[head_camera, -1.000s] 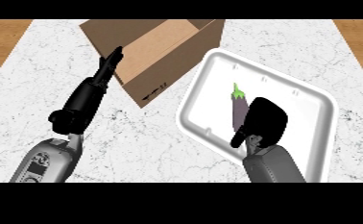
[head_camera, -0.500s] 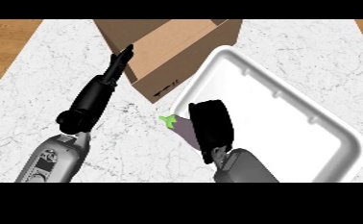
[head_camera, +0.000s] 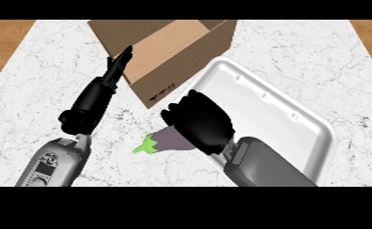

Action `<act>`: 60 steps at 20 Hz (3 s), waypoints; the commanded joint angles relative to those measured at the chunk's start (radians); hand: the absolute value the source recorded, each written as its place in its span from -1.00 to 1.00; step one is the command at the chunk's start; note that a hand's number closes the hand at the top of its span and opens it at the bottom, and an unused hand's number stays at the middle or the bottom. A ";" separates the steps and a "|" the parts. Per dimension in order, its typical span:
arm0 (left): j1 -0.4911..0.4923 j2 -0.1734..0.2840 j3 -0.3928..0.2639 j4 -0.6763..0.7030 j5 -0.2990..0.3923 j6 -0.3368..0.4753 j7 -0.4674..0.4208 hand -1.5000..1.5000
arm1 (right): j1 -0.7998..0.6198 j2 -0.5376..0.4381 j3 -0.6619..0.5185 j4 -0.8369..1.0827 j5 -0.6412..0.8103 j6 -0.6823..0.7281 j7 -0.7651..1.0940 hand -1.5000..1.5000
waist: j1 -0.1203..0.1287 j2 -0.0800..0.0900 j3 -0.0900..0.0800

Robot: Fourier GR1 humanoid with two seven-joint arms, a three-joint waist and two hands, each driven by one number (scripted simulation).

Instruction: Pick the eggplant from the tray and place it in the cardboard box

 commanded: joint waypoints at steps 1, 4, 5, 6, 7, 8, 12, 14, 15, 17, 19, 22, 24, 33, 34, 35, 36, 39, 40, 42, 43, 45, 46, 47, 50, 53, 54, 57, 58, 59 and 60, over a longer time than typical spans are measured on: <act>0.049 -0.017 -0.005 0.062 0.021 -0.018 0.040 0.00 | -0.086 -0.010 -0.086 -0.047 -0.082 0.019 -0.128 1.00 | -0.024 0.004 -0.008; 0.111 -0.023 -0.033 0.000 0.013 -0.024 0.047 0.00 | -0.040 -0.052 -0.120 -0.195 -0.140 0.073 -0.147 1.00 | -0.030 -0.002 -0.007; 0.078 -0.017 -0.002 0.064 -0.006 -0.017 0.005 0.00 | 0.013 -0.086 -0.119 -0.241 -0.156 0.077 -0.176 1.00 | -0.041 0.000 -0.008; 0.104 -0.016 -0.008 0.027 0.009 -0.028 0.017 0.00 | -0.036 -0.056 -0.151 -0.277 -0.193 0.142 -0.141 1.00 | -0.036 -0.002 -0.008; 0.053 -0.043 -0.035 0.021 -0.027 0.002 0.072 0.00 | -0.011 -0.067 -0.175 -0.297 -0.238 0.151 -0.171 1.00 | -0.042 -0.001 -0.007; 0.105 -0.019 -0.007 0.010 0.012 -0.035 0.026 0.00 | 0.013 -0.049 -0.166 -0.340 -0.237 0.145 -0.151 1.00 | -0.038 -0.002 -0.008; 0.074 -0.038 0.002 0.058 -0.014 -0.019 0.015 0.00 | -0.019 -0.008 -0.281 -0.474 -0.326 0.231 -0.037 1.00 | -0.045 -0.001 -0.008; 0.079 -0.041 -0.011 0.055 -0.025 -0.026 0.018 0.00 | -0.042 0.017 -0.337 -0.452 -0.361 0.252 0.005 1.00 | -0.040 0.000 -0.008; 0.109 -0.053 -0.025 0.013 -0.034 -0.004 0.040 0.00 | -0.043 0.020 -0.382 -0.509 -0.419 0.301 0.047 1.00 | -0.042 -0.004 -0.008; 0.112 -0.026 0.008 0.038 0.000 -0.057 -0.001 0.00 | -0.094 0.036 -0.412 -0.458 -0.420 0.314 0.079 1.00 | -0.034 0.000 -0.009; 0.116 -0.026 0.019 0.044 -0.005 -0.055 -0.004 0.00 | -0.155 0.029 -0.473 -0.373 -0.409 0.285 0.058 1.00 | -0.025 0.003 -0.008; 0.058 -0.029 0.030 0.054 -0.002 -0.069 0.031 0.00 | -0.287 0.075 -0.486 -0.316 -0.391 0.311 0.161 1.00 | -0.027 0.002 -0.009; 0.053 -0.070 -0.003 0.049 -0.051 -0.026 0.050 0.00 | -0.251 0.080 -0.476 -0.288 -0.359 0.250 0.117 1.00 | -0.028 0.003 -0.008; 0.063 -0.059 0.030 0.088 -0.028 -0.085 0.007 0.00 | -0.494 0.128 -0.551 -0.014 -0.374 0.193 0.136 1.00 | -0.018 0.006 -0.009; 0.072 -0.058 0.021 0.022 -0.030 -0.073 0.072 0.00 | -0.544 0.128 -0.599 0.043 -0.391 0.199 0.132 1.00 | -0.009 0.005 -0.008; 0.074 -0.070 0.015 0.059 -0.042 -0.077 0.013 0.00 | -0.512 0.128 -0.587 0.075 -0.379 0.164 0.096 1.00 | -0.015 0.007 -0.008; 0.067 -0.075 0.009 0.059 -0.038 -0.081 0.021 0.00 | -0.549 0.128 -0.594 0.142 -0.375 0.123 0.101 1.00 | -0.006 0.010 -0.009; 0.014 -0.088 0.025 0.099 -0.058 -0.066 0.022 0.00 | -0.603 0.129 -0.533 0.236 -0.354 0.015 0.108 1.00 | -0.009 0.010 -0.009; 0.054 -0.076 0.025 0.054 -0.044 -0.079 0.034 0.00 | -0.622 0.102 -0.601 0.286 -0.340 0.059 0.053 1.00 | -0.007 0.009 -0.009; 0.033 -0.046 0.056 0.081 -0.010 -0.131 0.010 0.00 | -0.637 0.128 -0.519 0.360 -0.291 -0.042 0.071 1.00 | 0.003 0.013 -0.009; 0.037 -0.053 0.050 0.045 -0.020 -0.113 0.051 0.00 | -0.648 0.129 -0.526 0.386 -0.271 -0.060 0.060 1.00 | 0.001 0.010 -0.009; 0.066 -0.060 0.048 0.099 -0.040 -0.110 -0.025 0.00 | -0.632 0.129 -0.530 0.436 -0.249 -0.076 -0.006 1.00 | -0.008 0.012 -0.009; 0.069 -0.069 0.019 0.036 -0.064 -0.089 0.047 0.00 | -0.666 0.105 -0.552 0.502 -0.252 -0.082 -0.050 1.00 | 0.006 0.013 -0.008; 0.019 -0.110 0.015 0.084 -0.065 -0.073 0.034 0.00 | -0.718 0.128 -0.525 0.541 -0.241 -0.094 -0.008 1.00 | 0.001 0.015 -0.009; 0.030 -0.058 0.057 0.091 -0.037 -0.125 0.014 0.00 | -0.705 0.129 -0.487 0.643 -0.250 -0.197 -0.039 1.00 | 0.013 0.017 -0.009; 0.033 -0.092 0.030 0.087 -0.054 -0.109 0.021 0.00 | -0.733 0.129 -0.461 0.731 -0.264 -0.244 -0.047 1.00 | 0.019 0.016 -0.009; 0.054 -0.094 0.012 0.065 -0.068 -0.107 0.006 0.00 | -0.762 0.129 -0.474 0.796 -0.240 -0.253 -0.070 1.00 | 0.032 0.021 -0.010; 0.032 -0.067 0.051 0.059 -0.033 -0.139 0.022 0.00 | -0.724 0.129 -0.484 0.872 -0.348 -0.273 -0.039 1.00 | 0.047 0.024 -0.009; 0.014 -0.109 0.002 0.050 -0.076 -0.103 0.051 0.00 | -0.709 0.129 -0.491 0.889 -0.389 -0.237 -0.032 -1.00 | 0.039 0.022 -0.009; -0.001 -0.089 0.036 0.092 -0.053 -0.126 0.024 0.00 | -0.732 0.129 -0.519 0.927 -0.405 -0.239 -0.052 -1.00 | 0.043 0.031 -0.009; 0.010 -0.119 0.002 0.077 -0.082 -0.103 0.006 0.00 | -0.711 0.129 -0.499 0.961 -0.421 -0.251 -0.069 -1.00 | 0.052 0.031 -0.009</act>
